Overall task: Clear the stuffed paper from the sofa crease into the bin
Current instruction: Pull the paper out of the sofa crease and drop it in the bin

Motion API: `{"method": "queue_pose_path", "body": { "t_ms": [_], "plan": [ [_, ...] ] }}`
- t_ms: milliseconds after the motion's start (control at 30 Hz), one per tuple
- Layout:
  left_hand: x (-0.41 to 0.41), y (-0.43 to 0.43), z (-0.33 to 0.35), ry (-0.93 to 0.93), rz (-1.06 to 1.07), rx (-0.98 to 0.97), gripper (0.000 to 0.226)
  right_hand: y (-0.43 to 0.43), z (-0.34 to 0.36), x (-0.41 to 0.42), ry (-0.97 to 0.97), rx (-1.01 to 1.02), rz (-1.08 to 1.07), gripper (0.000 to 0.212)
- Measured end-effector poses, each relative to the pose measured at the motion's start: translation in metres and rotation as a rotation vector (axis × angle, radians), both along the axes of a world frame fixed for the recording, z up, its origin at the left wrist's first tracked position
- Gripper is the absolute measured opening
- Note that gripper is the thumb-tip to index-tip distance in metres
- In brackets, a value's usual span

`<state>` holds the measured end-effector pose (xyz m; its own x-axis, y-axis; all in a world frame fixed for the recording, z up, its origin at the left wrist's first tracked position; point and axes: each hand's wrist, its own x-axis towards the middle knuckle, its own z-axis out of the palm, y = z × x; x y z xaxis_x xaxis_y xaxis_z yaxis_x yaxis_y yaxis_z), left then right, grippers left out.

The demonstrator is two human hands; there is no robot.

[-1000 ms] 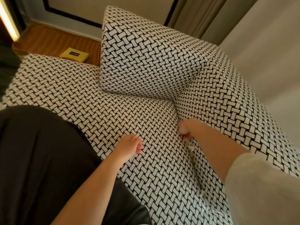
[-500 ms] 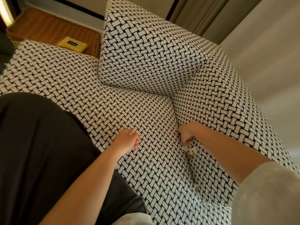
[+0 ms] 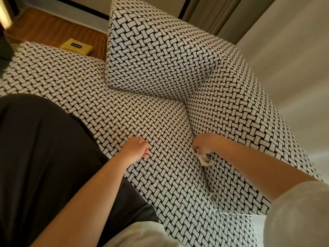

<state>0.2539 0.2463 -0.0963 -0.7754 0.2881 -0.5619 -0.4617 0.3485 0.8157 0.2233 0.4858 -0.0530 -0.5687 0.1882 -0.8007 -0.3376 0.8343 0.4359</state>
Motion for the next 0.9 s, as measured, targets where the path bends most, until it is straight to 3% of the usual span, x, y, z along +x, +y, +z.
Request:
{"method": "queue_pose_path", "body": {
  "t_ms": [67,200,300,533,633,767,900],
  "plan": [
    [0.002,0.0,0.001,0.024,-0.024,-0.019,0.023,0.0,0.005,-0.004,0.111,-0.068,0.03,0.019],
    [0.006,-0.001,0.005,0.023,-0.005,0.012,0.022,-0.008,0.016,-0.007,0.298,-0.298,-0.008,0.022],
    [0.009,0.001,0.012,-0.073,0.041,0.161,0.026,-0.032,0.024,-0.001,0.351,-0.559,-0.168,0.027],
    [0.014,-0.004,0.021,-0.361,0.069,0.538,0.059,-0.1,0.027,0.025,0.454,-1.012,-0.347,0.026],
    [0.016,-0.009,0.024,-0.445,0.116,0.668,0.056,-0.124,0.012,0.04,0.574,-1.151,-0.418,0.024],
    [0.021,-0.01,0.031,-0.389,0.113,0.505,0.046,-0.137,-0.008,0.058,0.775,-1.213,-0.518,0.017],
    [0.023,-0.009,0.03,-0.377,0.091,0.381,0.034,-0.131,-0.01,0.077,0.74,-1.311,-0.667,0.017]
  ]
}}
